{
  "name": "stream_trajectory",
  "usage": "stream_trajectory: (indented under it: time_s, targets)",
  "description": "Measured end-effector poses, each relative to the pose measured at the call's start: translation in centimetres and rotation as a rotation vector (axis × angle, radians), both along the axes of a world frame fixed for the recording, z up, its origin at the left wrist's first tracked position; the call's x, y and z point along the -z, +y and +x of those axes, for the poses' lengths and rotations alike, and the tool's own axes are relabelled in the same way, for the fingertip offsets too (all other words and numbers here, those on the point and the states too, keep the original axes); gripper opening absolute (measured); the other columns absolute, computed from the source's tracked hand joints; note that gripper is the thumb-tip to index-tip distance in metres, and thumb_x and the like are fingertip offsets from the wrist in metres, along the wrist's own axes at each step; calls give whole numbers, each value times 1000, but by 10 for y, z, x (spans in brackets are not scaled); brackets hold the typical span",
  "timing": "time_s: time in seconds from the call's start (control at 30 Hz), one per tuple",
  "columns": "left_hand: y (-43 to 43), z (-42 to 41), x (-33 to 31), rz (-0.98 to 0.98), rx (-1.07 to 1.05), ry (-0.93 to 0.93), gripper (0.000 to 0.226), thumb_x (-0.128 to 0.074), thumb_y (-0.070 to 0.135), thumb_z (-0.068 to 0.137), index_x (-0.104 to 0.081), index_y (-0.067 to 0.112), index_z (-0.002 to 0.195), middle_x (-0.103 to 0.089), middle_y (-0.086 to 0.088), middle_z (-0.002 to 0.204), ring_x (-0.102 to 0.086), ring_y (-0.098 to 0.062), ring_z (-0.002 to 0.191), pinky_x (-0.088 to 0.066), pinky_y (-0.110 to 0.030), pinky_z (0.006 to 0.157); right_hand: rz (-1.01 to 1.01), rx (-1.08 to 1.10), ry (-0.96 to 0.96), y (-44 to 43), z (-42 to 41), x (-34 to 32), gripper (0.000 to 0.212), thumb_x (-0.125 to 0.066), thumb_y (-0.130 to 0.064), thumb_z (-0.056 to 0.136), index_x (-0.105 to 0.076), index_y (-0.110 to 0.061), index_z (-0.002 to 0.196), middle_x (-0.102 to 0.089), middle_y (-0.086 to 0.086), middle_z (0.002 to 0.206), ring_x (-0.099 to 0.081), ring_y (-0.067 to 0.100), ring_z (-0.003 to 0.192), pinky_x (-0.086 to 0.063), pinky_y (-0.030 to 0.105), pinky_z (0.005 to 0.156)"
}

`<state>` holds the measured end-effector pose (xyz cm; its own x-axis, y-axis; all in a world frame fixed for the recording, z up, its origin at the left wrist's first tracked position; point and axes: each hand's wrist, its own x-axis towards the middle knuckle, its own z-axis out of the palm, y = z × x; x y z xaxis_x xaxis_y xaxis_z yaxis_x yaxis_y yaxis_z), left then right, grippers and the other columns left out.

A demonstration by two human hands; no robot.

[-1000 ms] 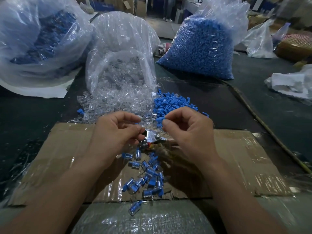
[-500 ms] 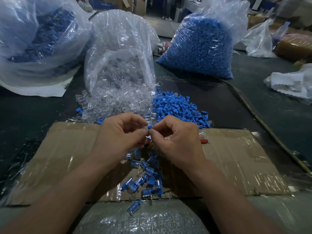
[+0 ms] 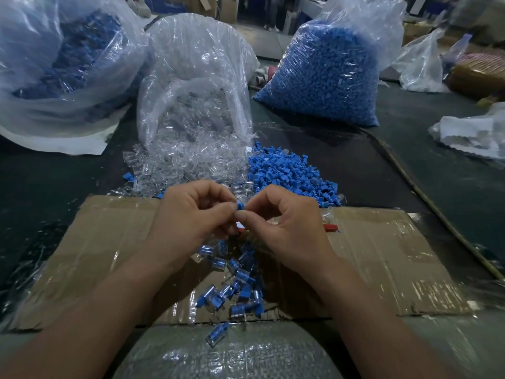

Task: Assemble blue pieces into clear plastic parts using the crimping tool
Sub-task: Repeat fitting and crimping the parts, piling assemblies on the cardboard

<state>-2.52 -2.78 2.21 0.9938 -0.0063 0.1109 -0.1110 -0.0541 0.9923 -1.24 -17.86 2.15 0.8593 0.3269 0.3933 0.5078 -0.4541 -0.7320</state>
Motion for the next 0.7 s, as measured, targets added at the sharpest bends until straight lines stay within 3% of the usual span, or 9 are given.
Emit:
stream_trajectory:
  time_s: [0.1,0.2,0.37,0.7]
  targets:
    - [2,2,-1,-115,1,97,14,-61,-6,78,-60,6,71,-65,-9,53,-59,-13,42,-47,-20,39,-11,-53,-50,-3,2,-1,23,-73,-14,75,-67,-12,98,-60,-16,88,-59,4,87,-51,20,78]
    - [4,2,-1,-125,23,140,14,-60,-8,77,-60,5,71,-64,-10,53,-60,-14,41,-47,-20,38,6,-86,-90,-5,3,1,28,-73,-11,74,-69,-8,102,-66,-4,99,-62,8,94,-52,26,83]
    - [6,1,-2,-151,97,182,9,-59,-6,75,-60,3,74,-66,-12,56,-63,-16,45,-49,-19,41,85,-110,-11,-7,3,2,28,-73,-7,73,-69,-9,101,-68,-6,89,-66,8,83,-54,23,76]
    - [7,3,-1,-167,158,202,9,-55,-7,76,-60,1,78,-67,-13,59,-65,-18,49,-51,-20,43,47,-95,-73,-11,5,2,25,-74,-6,71,-71,-5,96,-67,-5,85,-66,7,80,-52,15,72]
